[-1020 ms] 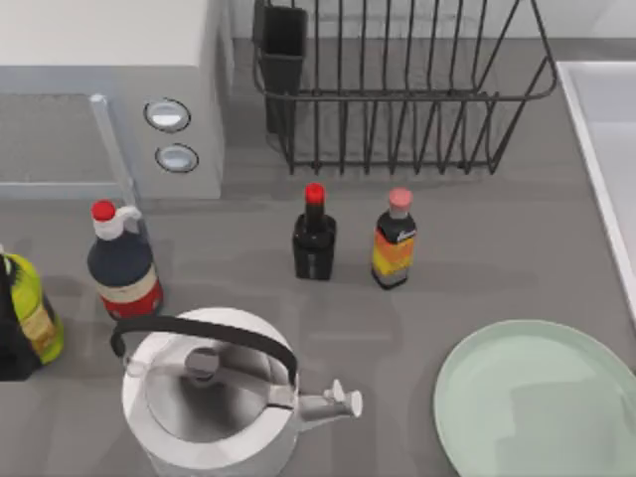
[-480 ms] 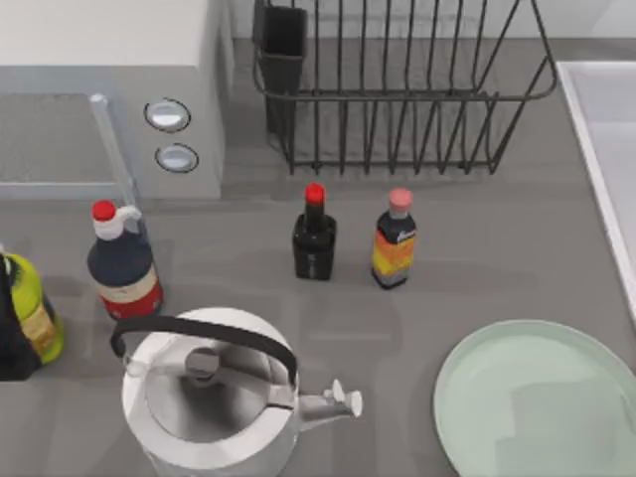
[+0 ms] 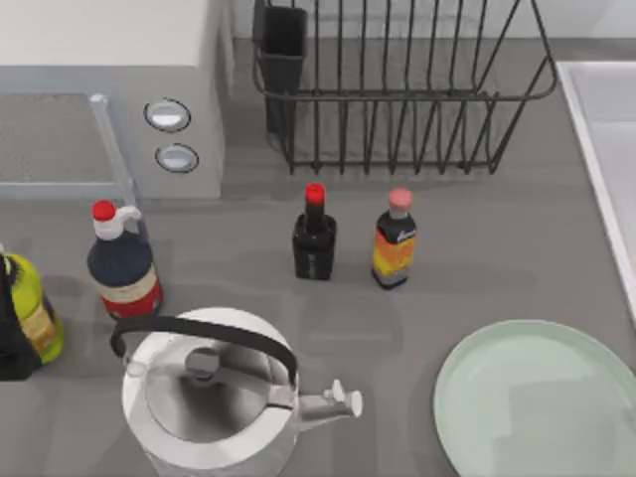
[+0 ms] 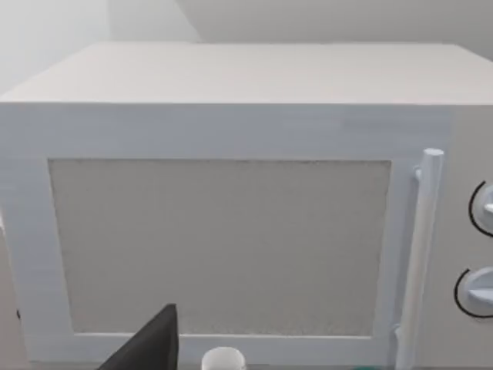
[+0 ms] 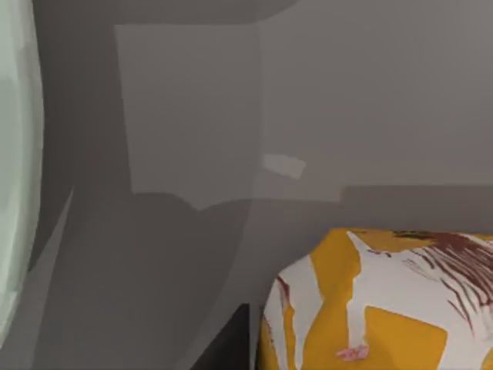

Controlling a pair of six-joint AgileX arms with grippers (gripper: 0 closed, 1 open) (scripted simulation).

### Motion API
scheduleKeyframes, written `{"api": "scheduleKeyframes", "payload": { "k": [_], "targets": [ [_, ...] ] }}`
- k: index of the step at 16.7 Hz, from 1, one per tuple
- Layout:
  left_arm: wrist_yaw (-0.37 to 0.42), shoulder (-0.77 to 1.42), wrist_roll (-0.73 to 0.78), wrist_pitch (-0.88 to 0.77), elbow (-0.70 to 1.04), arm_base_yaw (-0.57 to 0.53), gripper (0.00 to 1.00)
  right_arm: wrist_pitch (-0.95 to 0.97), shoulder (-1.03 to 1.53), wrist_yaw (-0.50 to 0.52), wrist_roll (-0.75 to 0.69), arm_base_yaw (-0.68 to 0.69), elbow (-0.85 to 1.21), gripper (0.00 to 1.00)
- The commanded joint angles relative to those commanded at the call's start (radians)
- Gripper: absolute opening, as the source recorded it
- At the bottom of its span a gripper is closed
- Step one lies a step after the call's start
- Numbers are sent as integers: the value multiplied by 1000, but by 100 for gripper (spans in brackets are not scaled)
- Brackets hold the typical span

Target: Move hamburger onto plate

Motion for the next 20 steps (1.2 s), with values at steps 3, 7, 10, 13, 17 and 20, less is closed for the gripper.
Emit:
{"api": "scheduleKeyframes", "payload": {
  "k": [3,7,10,13,17,20],
  "targets": [
    [0,0,0,0,0,0,100,-103,-32,0,-4,-2,70,0],
    [0,0,0,0,0,0,100,-341,-104,0,-8,-3,196,0],
    [0,0,0,0,0,0,100,-443,-158,0,-8,-4,273,0],
    [0,0,0,0,0,0,100,-459,-171,0,-8,-4,286,0],
    [0,0,0,0,0,0,100,-457,-164,0,-16,1,285,0],
    [0,0,0,0,0,0,100,-463,-139,0,-109,38,300,0]
  ]
}}
